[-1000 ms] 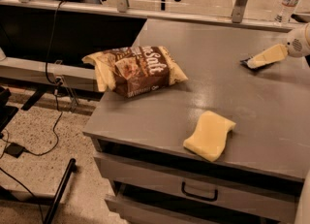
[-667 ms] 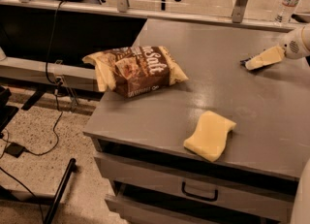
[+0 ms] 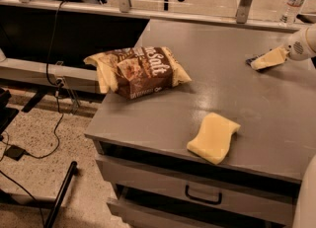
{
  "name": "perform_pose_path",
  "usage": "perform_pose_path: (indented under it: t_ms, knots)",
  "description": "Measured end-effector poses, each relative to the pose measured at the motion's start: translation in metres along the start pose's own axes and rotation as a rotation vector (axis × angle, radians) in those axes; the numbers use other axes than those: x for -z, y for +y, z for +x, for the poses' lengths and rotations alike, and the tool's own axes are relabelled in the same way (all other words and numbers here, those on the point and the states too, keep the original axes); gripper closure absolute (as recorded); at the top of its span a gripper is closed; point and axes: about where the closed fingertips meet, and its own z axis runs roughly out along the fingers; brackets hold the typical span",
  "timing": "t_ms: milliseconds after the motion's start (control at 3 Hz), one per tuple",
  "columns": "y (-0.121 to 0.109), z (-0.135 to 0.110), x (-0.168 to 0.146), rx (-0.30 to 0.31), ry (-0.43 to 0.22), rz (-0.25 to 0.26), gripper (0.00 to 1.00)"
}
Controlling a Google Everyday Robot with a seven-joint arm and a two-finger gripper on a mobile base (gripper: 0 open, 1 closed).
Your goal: Move rxbar blueberry near sponge
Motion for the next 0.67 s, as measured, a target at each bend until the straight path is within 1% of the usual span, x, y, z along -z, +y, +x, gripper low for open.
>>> perform_pose_path:
  t_ms: [333,667]
  knots:
    - [-0.0001,-0.0023,0.0027,0.000,0.000,0.000,0.83]
    - [-0.0001,-0.0039,0.0046,0.000,0.000,0.000,1.00]
